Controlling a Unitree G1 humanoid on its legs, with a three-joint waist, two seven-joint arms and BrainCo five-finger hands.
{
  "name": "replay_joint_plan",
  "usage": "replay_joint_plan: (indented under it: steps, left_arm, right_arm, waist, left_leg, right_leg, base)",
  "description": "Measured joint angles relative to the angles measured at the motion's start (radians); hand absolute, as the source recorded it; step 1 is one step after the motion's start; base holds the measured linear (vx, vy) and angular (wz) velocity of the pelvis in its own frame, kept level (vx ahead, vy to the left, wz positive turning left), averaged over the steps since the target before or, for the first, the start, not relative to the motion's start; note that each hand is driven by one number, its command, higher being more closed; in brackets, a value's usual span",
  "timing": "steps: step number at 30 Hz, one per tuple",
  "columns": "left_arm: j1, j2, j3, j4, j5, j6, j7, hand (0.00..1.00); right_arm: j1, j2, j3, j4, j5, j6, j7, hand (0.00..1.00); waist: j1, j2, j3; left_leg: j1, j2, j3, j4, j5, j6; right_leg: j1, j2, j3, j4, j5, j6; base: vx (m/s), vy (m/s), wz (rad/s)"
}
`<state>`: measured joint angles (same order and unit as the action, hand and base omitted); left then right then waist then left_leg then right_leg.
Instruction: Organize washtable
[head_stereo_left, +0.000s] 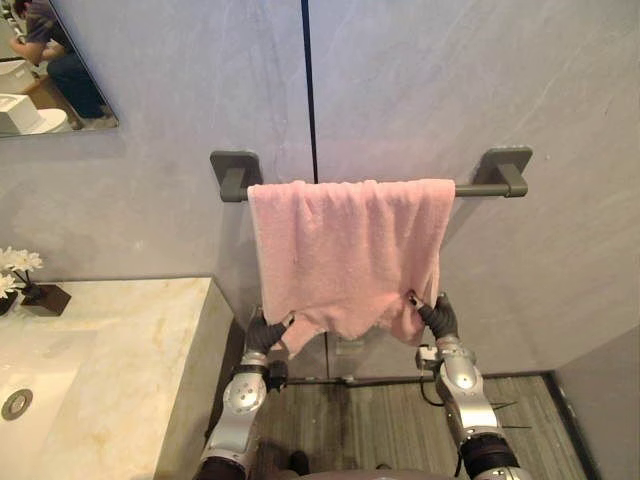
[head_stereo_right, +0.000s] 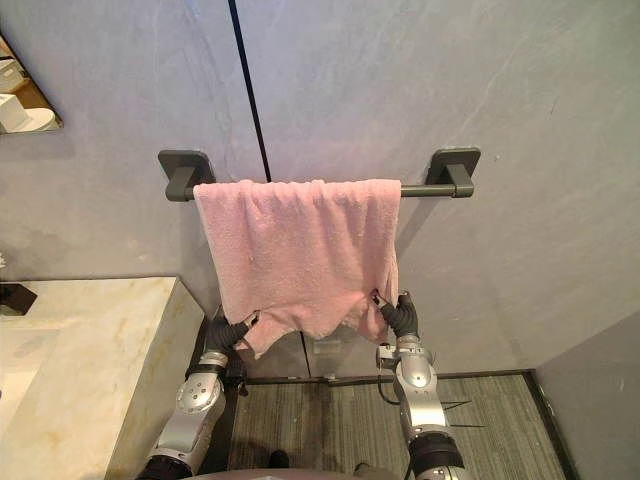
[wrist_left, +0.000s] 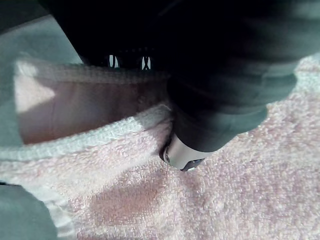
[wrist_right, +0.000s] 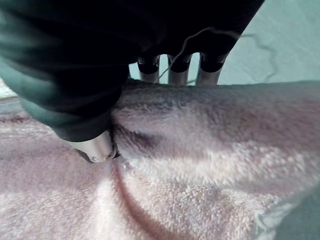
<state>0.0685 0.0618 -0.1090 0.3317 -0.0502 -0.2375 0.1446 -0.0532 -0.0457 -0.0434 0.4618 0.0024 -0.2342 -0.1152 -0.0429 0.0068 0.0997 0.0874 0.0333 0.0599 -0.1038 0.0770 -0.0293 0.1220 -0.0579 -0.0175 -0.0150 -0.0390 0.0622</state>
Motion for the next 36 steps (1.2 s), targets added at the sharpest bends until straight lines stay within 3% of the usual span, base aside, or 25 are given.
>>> replay_joint_plan:
  steps: [6,12,19,24,29,33,36]
  left_arm:
    - [0.003,0.0,0.005,0.035,-0.055,0.002,0.016,0.0]
    - [0.069,0.001,0.068,0.075,-0.12,0.035,0.036,0.0]
    - [0.085,0.003,0.133,0.043,-0.136,0.036,0.058,0.0]
    - [0.117,0.005,0.193,-0.136,-0.138,0.033,0.075,0.0]
    - [0.134,0.003,0.245,-0.428,-0.133,0.01,0.079,0.0]
    - [0.135,0.004,0.27,-0.649,-0.09,-0.012,0.102,0.0]
    - [0.134,0.033,0.259,-0.837,-0.06,-0.058,0.121,0.0]
  right_arm:
    - [0.029,0.002,-0.008,0.037,0.0,0.028,-0.021,0.0]
    - [0.128,0.0,-0.069,0.087,0.012,0.086,-0.055,0.0]
    - [0.169,-0.001,-0.122,0.059,0.023,0.087,-0.066,0.0]
    - [0.212,-0.005,-0.218,-0.125,0.005,0.087,-0.101,0.0]
    - [0.223,-0.011,-0.339,-0.447,-0.065,0.085,-0.163,0.0]
    - [0.221,-0.024,-0.34,-0.692,-0.146,0.082,-0.189,0.0]
    - [0.206,-0.058,-0.297,-0.896,-0.199,0.035,-0.194,0.0]
  waist:
    - [0.001,-0.013,0.006]
    - [0.0,-0.014,0.007]
    - [0.001,-0.014,0.007]
    - [0.002,-0.014,0.007]
    - [-0.01,-0.014,0.007]
    - [-0.01,-0.014,0.007]
    - [-0.009,-0.014,0.007]
  left_leg:
    - [0.021,0.001,0.001,0.0,-0.006,-0.005]
    - [0.022,0.002,0.009,0.0,-0.013,-0.005]
    - [0.025,0.003,0.016,0.001,-0.015,-0.006]
    - [0.026,0.003,0.021,0.004,-0.021,-0.01]
    - [0.027,0.0,0.024,0.003,-0.022,-0.006]
    - [0.028,0.0,0.024,0.006,-0.02,-0.002]
    - [0.03,0.0,0.027,0.007,-0.02,-0.002]
  right_leg:
    - [0.028,0.001,-0.003,-0.012,0.001,-0.001]
    - [0.029,0.001,0.001,-0.019,0.001,-0.002]
    - [0.028,0.001,0.009,-0.019,0.001,-0.002]
    - [0.019,0.001,0.02,-0.009,0.001,-0.001]
    - [0.012,-0.008,0.019,0.0,-0.001,0.001]
    - [0.013,-0.008,0.019,0.001,-0.001,0.001]
    - [0.013,-0.008,0.02,0.002,-0.001,0.001]
  base:
    - [0.0,0.0,0.0]
    - [0.0,-0.005,-0.01]
    - [-0.01,-0.013,-0.03]
    - [-0.01,-0.007,-0.07]
    - [-0.01,-0.003,-0.05]
    - [0.0,0.0,0.0]
    - [0.0,0.0,0.0]
